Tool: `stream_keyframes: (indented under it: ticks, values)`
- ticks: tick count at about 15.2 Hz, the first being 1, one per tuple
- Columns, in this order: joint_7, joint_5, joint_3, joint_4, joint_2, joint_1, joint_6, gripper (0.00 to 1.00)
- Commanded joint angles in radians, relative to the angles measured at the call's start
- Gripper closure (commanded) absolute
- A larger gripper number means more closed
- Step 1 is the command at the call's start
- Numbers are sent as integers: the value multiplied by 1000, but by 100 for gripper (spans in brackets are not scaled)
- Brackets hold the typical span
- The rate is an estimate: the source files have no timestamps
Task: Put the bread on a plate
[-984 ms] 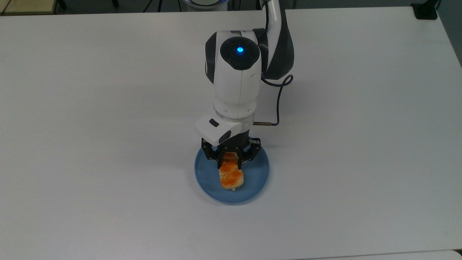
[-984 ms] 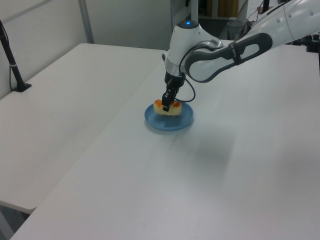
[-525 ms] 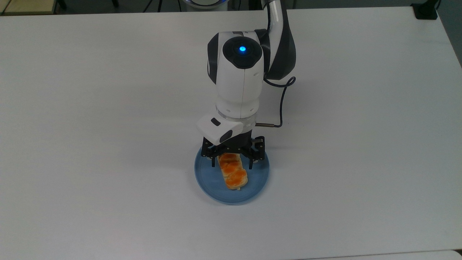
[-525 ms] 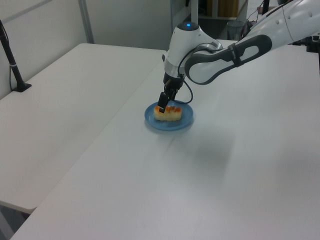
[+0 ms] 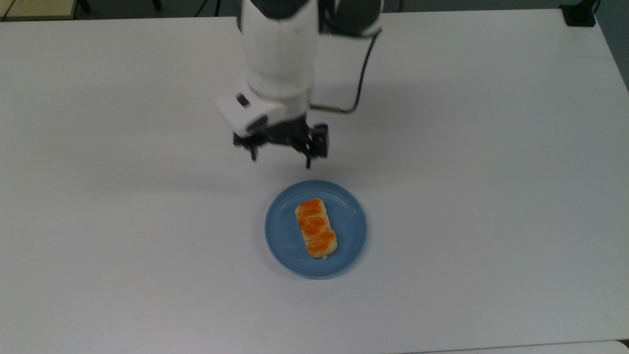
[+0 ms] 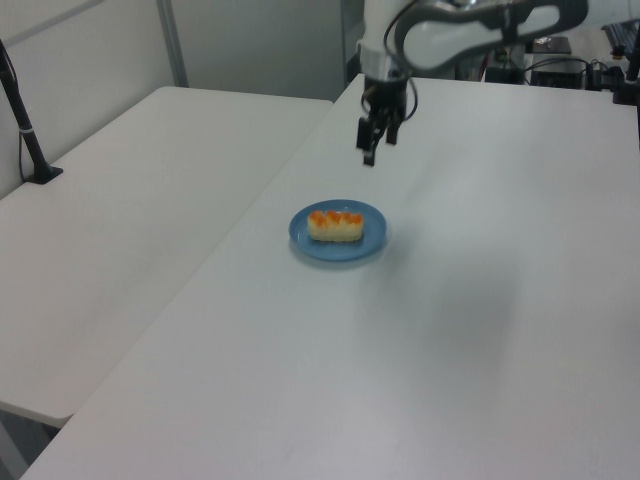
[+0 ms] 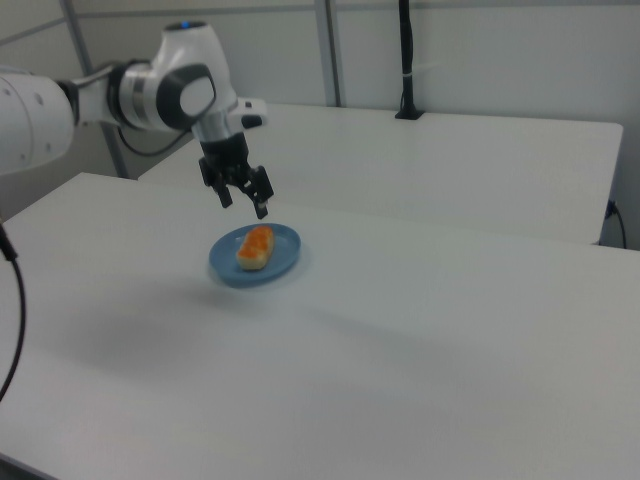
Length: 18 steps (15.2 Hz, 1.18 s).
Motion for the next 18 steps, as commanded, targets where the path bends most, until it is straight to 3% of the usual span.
stream_keyframes:
  ticks: [1,3,7,12,18]
  values:
    - [-22,-26,12,-129,-219,-34,-147,0]
    - [-108,-26,25,-145,-299,-80,-254,0]
    - [-139,-27,114,-165,-369,-193,-296,0]
    - [-226,-53,124,-174,-376,-211,-293,0]
    - [-229,-53,121,-172,-378,-211,-288,0]
